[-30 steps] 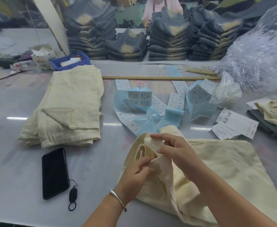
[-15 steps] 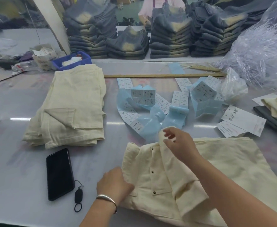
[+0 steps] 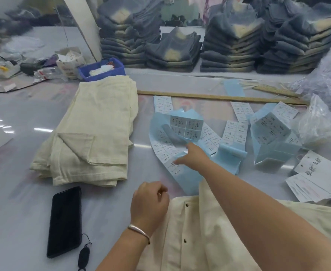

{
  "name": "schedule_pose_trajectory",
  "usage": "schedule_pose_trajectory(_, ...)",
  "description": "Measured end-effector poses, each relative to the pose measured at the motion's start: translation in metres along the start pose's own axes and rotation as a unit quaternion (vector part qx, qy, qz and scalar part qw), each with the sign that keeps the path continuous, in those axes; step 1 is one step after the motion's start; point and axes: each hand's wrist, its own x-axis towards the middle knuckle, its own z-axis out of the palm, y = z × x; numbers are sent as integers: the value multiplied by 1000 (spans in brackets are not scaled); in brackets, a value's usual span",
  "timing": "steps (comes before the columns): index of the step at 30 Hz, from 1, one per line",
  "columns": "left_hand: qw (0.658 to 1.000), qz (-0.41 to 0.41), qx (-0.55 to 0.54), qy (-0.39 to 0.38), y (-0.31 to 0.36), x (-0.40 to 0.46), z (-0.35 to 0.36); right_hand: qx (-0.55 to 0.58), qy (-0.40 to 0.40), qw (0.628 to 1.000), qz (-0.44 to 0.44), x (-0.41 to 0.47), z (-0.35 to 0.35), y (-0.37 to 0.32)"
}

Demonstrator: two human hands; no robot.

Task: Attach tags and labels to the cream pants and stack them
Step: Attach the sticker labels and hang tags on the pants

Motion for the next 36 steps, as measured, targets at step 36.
schedule_pose_trajectory(36,964,169,-178,101,15,91,5,361,68,926,93,44,11,26)
